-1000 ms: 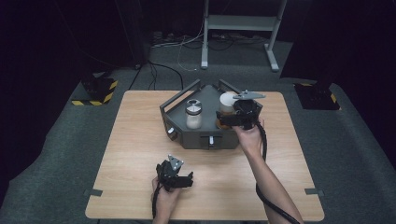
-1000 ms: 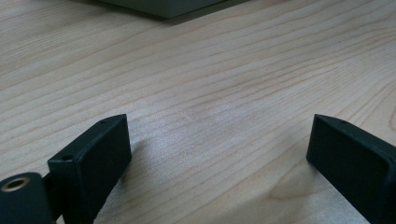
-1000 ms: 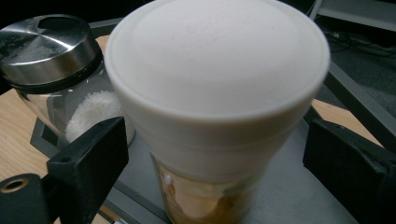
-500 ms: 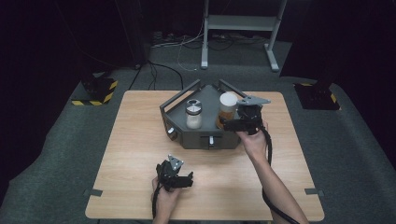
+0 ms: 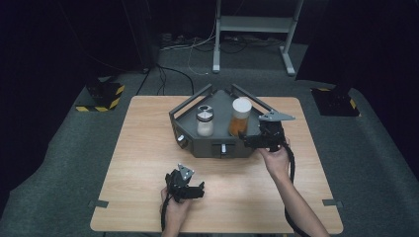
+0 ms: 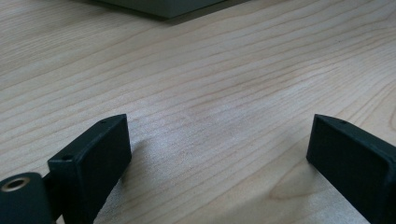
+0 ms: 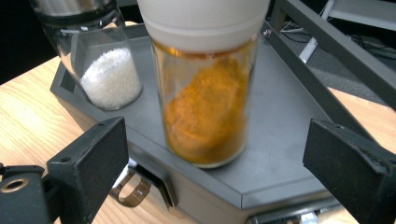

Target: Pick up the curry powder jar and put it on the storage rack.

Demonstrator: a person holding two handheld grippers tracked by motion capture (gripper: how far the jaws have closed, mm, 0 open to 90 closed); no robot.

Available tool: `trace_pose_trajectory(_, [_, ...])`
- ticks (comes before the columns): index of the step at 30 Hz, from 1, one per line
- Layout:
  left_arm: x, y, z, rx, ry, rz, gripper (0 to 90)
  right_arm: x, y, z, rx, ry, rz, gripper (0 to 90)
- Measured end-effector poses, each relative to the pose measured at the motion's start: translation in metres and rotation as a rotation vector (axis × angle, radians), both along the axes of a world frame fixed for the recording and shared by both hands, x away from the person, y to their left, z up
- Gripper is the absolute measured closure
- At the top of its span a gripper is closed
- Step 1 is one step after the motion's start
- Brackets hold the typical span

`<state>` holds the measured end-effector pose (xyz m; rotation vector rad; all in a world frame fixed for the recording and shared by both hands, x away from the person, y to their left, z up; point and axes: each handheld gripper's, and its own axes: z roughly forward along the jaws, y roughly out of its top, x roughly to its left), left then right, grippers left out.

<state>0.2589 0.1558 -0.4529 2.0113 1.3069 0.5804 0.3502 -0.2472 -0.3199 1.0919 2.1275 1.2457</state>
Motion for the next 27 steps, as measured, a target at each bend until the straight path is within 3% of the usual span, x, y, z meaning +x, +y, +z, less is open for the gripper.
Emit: trace_pose_trajectory(27, [0.0,0.0,0.0,0.0,0.0,0.0,6.5,-0.023,-0.027,-0.032,0.025,0.034,-0.007,6.7])
